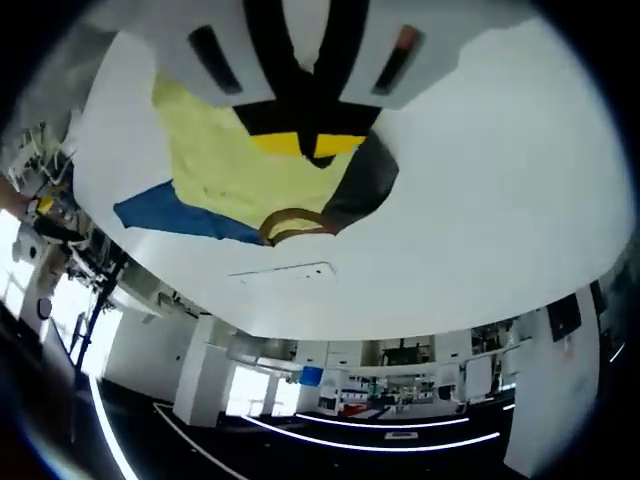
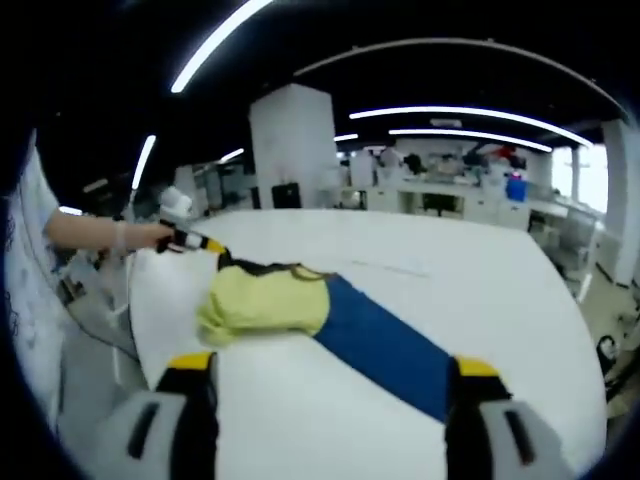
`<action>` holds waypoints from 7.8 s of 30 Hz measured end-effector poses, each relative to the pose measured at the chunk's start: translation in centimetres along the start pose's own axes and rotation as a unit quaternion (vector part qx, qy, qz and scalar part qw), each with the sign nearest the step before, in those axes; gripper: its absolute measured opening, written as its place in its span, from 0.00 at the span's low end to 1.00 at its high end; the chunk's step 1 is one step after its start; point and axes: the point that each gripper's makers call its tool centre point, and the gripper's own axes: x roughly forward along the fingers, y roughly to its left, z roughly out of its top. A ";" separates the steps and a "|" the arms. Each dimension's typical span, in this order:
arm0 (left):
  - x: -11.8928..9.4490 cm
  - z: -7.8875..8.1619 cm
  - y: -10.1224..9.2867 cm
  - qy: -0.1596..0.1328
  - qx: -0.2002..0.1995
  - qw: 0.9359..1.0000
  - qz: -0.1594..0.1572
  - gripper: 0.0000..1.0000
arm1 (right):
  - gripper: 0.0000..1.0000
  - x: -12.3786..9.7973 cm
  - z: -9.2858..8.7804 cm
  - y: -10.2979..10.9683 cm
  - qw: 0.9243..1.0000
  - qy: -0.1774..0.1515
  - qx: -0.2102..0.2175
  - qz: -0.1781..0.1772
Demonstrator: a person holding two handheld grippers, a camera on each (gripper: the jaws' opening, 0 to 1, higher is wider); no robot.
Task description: Fold the garment on the visible template until the final outline fits inside the template.
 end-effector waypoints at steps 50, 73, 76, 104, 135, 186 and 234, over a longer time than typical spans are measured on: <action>7.3 -1.1 -10.5 0.021 0.055 0.990 -0.128 0.35 | 0.93 3.4 -3.3 1.4 0.998 0.013 0.064 0.019; 2.9 -5.8 0.4 0.055 0.062 0.996 -0.024 0.39 | 0.93 3.7 -4.1 1.6 0.997 0.018 0.072 0.022; 2.9 -6.5 0.4 0.060 0.077 0.995 -0.026 0.35 | 0.93 3.6 -4.3 1.7 0.997 0.019 0.075 0.021; 3.3 -2.4 -2.3 0.015 0.044 0.998 -0.034 0.00 | 0.92 3.6 -4.8 2.0 0.996 0.021 0.084 0.019; 1.3 -7.0 -9.9 0.009 0.094 0.992 -0.077 0.01 | 0.92 3.6 -5.3 2.6 0.995 0.016 0.094 0.023; 3.0 -8.5 -5.7 0.133 0.162 0.966 -0.153 0.00 | 0.92 3.5 -6.4 2.6 0.994 0.027 0.103 0.021; -10.3 -10.6 14.3 -0.010 0.251 0.968 -0.010 0.00 | 0.92 6.3 -2.2 14.6 0.996 0.045 0.079 -0.003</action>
